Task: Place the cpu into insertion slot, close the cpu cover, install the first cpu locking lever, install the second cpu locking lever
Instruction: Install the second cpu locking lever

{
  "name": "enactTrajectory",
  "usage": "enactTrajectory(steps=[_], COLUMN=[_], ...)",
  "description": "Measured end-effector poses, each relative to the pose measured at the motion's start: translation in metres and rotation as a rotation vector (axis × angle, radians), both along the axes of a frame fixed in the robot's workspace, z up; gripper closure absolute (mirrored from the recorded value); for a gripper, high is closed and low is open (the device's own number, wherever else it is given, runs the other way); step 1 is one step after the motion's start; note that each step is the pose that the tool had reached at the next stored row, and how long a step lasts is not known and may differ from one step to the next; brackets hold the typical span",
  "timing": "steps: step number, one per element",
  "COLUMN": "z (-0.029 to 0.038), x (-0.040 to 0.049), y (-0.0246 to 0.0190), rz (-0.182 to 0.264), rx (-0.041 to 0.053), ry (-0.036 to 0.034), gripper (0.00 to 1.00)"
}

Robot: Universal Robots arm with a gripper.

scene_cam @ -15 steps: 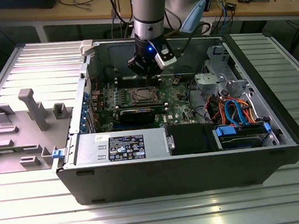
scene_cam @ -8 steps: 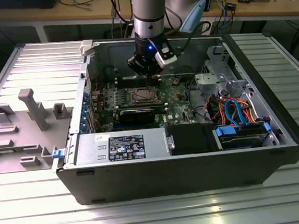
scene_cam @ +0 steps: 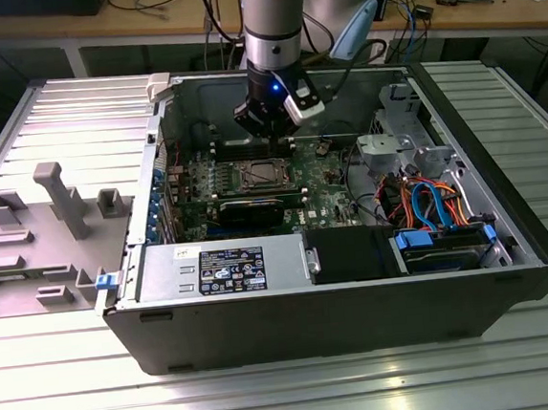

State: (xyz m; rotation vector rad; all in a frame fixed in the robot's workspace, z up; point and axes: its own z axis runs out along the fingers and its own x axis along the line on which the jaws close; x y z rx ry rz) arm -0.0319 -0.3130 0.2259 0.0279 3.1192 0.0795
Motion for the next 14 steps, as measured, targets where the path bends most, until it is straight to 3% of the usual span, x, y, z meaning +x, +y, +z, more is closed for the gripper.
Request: enactTrajectory(steps=[14], z=[0.0015], x=[0.0000], y=[-0.0016], rz=[0.000], rx=[-0.0002], ry=[0.0001], gripper=[0.89])
